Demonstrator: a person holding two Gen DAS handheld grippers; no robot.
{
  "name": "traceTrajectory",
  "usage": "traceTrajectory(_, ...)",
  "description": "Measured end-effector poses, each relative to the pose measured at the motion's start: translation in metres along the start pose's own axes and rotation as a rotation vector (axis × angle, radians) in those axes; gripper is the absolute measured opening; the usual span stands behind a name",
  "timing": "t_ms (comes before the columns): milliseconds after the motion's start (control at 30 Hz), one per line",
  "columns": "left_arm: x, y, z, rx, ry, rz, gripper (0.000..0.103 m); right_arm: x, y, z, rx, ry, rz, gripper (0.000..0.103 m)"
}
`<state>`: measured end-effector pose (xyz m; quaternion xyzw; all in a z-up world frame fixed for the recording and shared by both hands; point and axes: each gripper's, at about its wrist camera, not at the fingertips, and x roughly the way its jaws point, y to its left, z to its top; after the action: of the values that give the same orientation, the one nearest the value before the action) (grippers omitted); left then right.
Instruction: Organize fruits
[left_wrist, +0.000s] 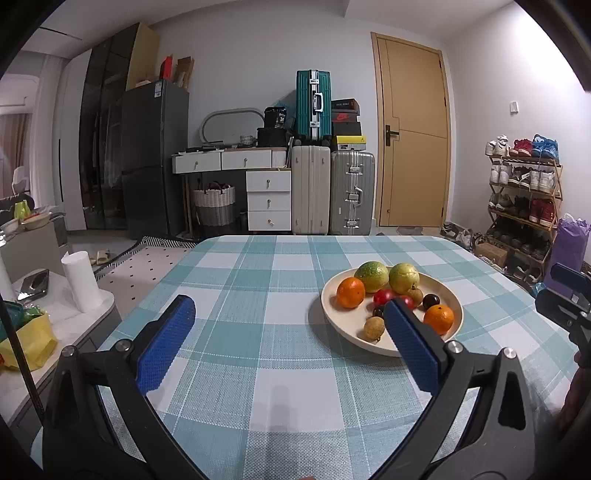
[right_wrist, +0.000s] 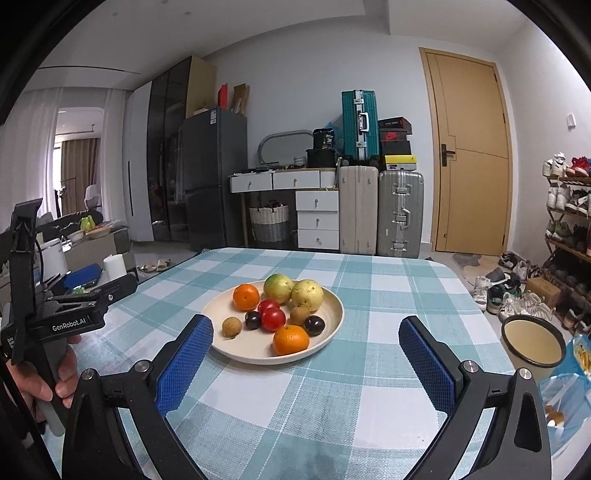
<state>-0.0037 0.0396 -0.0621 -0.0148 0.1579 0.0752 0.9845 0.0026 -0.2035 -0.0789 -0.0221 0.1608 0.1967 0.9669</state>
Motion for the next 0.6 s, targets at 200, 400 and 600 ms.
traceTrajectory(200, -0.0025, -0.0018, -0.0006, 0.006, -0.004, -0.006, 0.102, -0.0011, 0.0017, -0.0010, -0.008, -0.007, 0.004, 0.103)
traceTrajectory(400, -0.0026, -0.0020, -0.0006, 0.007, -0.004, -0.008, 0.102, -0.0009, 0.0017, -0.0011, -0.008, -0.005, 0.004, 0.103)
traceTrajectory(600, -0.0034, -0.0055, -0.0009, 0.010, -0.003, -0.014, 0.102, -0.0011, 0.0016, -0.0011, -0.008, -0.006, 0.004, 0.103)
